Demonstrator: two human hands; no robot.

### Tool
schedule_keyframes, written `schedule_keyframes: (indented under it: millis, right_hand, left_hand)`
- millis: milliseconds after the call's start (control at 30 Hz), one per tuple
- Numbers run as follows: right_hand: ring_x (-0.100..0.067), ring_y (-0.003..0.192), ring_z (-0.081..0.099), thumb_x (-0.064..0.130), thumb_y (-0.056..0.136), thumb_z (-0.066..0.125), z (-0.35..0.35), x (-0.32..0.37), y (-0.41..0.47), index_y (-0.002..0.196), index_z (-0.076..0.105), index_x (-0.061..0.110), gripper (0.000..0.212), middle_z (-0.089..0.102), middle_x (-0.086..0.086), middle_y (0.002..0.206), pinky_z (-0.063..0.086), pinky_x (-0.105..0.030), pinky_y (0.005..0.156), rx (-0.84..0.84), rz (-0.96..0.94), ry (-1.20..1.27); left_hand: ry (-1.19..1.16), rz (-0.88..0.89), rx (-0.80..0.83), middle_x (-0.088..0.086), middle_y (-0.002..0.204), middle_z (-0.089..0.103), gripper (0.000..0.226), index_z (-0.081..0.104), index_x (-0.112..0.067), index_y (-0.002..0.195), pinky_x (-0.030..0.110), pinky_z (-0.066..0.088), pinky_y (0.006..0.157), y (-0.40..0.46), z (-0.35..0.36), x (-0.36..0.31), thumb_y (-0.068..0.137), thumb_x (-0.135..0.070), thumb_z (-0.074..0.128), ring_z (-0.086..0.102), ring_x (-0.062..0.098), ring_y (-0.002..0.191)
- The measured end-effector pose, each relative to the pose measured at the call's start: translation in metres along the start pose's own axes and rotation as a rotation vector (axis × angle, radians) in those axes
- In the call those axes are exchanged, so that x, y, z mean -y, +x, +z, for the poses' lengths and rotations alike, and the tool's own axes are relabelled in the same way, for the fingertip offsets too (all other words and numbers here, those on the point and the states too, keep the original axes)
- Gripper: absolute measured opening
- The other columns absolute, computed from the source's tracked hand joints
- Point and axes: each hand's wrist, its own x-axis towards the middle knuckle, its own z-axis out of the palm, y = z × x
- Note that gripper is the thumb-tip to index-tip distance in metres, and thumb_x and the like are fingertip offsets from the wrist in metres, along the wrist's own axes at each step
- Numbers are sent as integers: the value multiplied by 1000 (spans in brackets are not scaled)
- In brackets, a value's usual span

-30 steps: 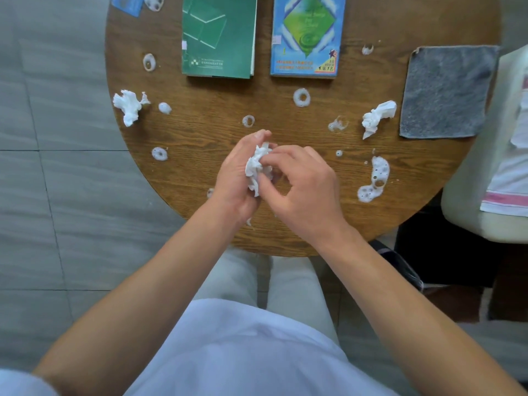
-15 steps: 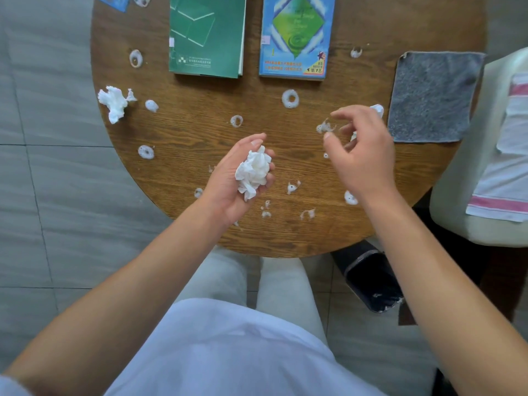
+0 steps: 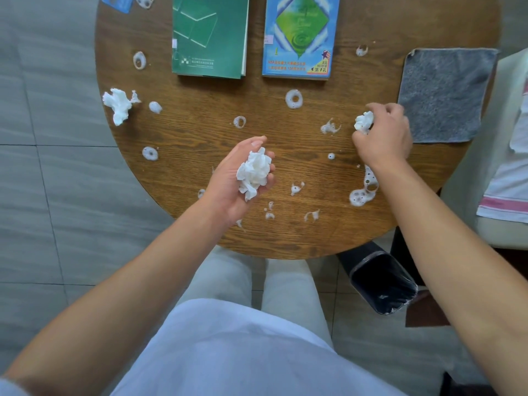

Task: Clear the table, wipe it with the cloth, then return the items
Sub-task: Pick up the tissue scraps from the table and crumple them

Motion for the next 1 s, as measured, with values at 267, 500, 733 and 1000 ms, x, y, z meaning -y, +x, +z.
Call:
schedule_keyframes:
  millis: [267, 500, 733, 1000]
  right_hand:
    - [-27, 115, 60, 21, 92, 64, 11, -3, -1, 116, 69, 23, 25, 62, -4, 125, 46, -36, 88, -60, -1, 77]
    - [-15, 87, 65, 26, 84, 64, -8, 9, -18, 97, 72, 24, 16, 69, 4, 103, 53, -36, 80, -207, -16, 403]
    - [-2, 63, 54, 17, 85, 73, -22, 55, -93, 91, 73, 21, 8, 68, 13, 81, 46, -21, 64, -184, -197, 721]
    - [-11, 73, 59, 14, 85, 75, -16, 91, -145, 94, 75, 17, 9, 69, 8, 85, 50, -28, 67, -129, -467, 690]
  left_hand:
    - [7, 4, -30, 7, 86, 66, 17, 65, -14, 111, 24, 55, 59, 3, 4, 0, 95, -18, 71, 62, 15, 68]
    - [42, 15, -36, 7, 88, 66, 13, 69, -14, 109, 25, 55, 61, 9, 7, 2, 97, -18, 69, 63, 16, 69]
    - [171, -6, -59, 9, 85, 69, 16, 68, -10, 114, 30, 58, 67, 7, 15, 6, 98, -14, 68, 65, 20, 71]
    - [146, 68, -126, 9, 80, 71, 11, 68, -7, 107, 33, 56, 70, 11, 20, 5, 97, -11, 65, 67, 23, 74]
